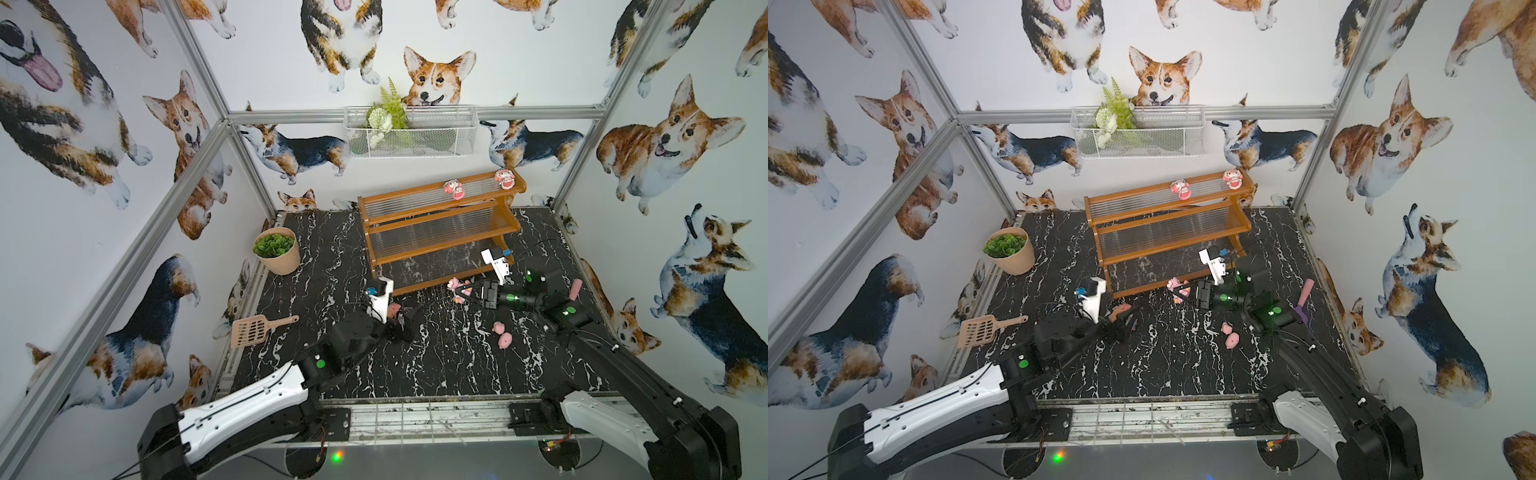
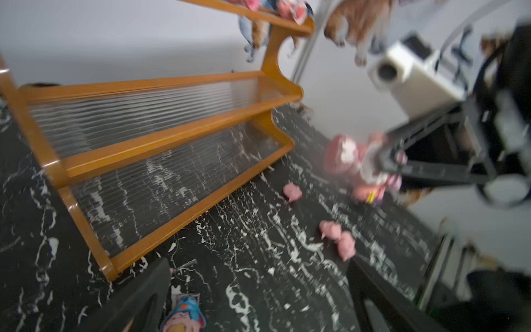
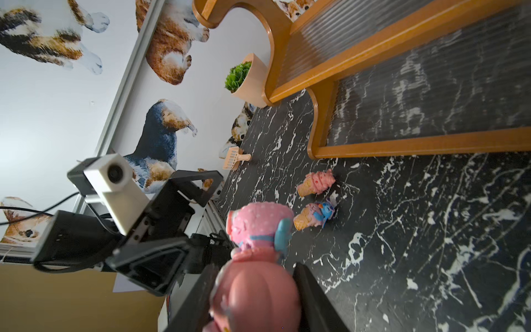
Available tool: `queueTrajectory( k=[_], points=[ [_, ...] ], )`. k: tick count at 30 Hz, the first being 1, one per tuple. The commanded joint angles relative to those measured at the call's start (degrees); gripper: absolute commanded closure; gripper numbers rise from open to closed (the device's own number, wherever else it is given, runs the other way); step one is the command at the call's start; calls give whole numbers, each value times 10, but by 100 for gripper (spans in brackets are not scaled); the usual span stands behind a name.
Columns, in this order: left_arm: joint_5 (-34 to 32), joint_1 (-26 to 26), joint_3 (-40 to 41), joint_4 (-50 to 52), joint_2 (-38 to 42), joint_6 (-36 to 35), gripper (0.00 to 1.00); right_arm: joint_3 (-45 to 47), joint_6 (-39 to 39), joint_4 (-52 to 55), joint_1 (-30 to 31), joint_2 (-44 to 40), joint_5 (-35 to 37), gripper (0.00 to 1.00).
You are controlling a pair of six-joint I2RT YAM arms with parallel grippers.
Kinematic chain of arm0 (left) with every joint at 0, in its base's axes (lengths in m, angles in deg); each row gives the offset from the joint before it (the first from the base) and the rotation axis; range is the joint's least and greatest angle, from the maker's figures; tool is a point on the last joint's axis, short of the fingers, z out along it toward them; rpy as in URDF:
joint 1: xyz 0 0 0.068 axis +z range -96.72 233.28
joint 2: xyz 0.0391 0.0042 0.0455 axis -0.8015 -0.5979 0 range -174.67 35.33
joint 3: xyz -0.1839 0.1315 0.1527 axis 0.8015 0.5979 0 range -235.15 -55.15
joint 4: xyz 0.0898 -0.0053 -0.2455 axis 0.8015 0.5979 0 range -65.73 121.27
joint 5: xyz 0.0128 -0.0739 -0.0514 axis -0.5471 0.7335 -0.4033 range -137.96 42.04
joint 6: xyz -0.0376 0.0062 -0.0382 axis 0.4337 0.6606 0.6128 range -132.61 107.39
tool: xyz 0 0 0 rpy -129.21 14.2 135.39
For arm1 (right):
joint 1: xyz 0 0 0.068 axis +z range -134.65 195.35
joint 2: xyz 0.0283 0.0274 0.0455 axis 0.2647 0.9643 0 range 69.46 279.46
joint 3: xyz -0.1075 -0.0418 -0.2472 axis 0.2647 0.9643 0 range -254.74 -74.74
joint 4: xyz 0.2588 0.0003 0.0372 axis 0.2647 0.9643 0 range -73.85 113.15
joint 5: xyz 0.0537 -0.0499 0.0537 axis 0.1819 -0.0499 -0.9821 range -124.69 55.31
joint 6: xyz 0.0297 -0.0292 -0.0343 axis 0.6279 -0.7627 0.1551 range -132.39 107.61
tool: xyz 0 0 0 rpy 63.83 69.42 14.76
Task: Organize plastic toys on shelves
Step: Pick up the plastic toy at the center of the board.
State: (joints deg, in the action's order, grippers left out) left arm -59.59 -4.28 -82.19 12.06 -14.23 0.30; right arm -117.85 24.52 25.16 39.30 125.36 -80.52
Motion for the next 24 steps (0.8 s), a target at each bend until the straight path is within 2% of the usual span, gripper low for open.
queueTrajectory(
  k=[1, 3, 6, 8, 11, 15, 18, 24],
  points=[
    [140, -11, 53, -187, -70, -361, 0, -48, -73, 174, -6, 6, -61, 76],
    [152, -22, 68, -222, -110, -470, 1, -74, -107, 237, -6, 15, -67, 76],
    [149, -22, 80, -253, -137, -544, 1, -101, -152, 311, -5, 23, -70, 76],
    [146, -22, 85, -261, -135, -564, 0, -111, -180, 353, -5, 28, -68, 76],
    [162, -18, 93, -271, -120, -571, 0, -102, -182, 351, 14, 33, -67, 76],
    [230, -10, 98, -253, -97, -560, 1, -93, -186, 344, 60, 67, -60, 76],
    [275, -10, 85, -226, -93, -551, 1, -86, -185, 332, 74, 79, -67, 76],
    [318, -10, 70, -220, -104, -532, 2, -87, -181, 323, 93, 109, -73, 76]
  ],
)
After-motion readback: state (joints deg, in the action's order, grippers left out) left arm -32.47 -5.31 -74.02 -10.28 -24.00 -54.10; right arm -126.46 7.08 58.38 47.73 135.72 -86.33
